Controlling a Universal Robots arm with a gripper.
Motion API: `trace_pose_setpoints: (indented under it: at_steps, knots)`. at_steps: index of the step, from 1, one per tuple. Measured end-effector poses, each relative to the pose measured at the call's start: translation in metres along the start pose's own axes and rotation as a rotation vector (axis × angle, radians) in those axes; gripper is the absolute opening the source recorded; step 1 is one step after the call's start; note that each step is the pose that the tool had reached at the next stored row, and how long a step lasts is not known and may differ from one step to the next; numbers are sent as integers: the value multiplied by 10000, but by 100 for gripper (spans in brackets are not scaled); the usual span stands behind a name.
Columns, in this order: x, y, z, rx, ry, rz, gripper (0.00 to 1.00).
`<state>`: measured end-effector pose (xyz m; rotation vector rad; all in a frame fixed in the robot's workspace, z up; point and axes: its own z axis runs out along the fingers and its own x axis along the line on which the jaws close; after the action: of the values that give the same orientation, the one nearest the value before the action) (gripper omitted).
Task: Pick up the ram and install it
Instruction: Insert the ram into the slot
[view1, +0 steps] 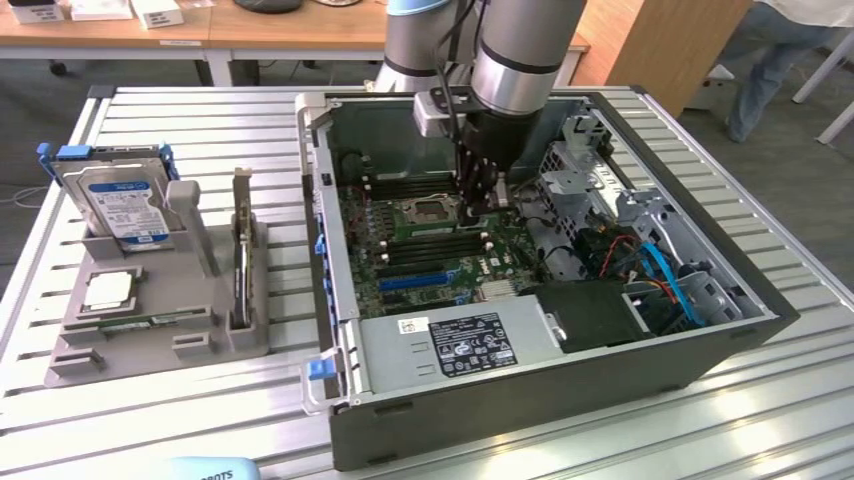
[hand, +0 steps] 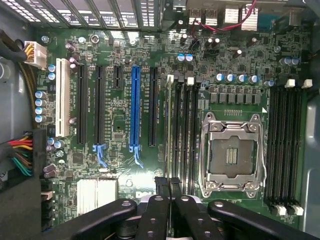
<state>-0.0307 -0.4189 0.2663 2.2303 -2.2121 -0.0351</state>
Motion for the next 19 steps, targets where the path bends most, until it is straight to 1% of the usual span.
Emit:
trace_pose_setpoints:
  at_steps: [8, 19]
  knots:
    - [0, 0, 12, 2, 0, 4, 12]
    - [1, -1, 60, 9, 0, 15, 12]
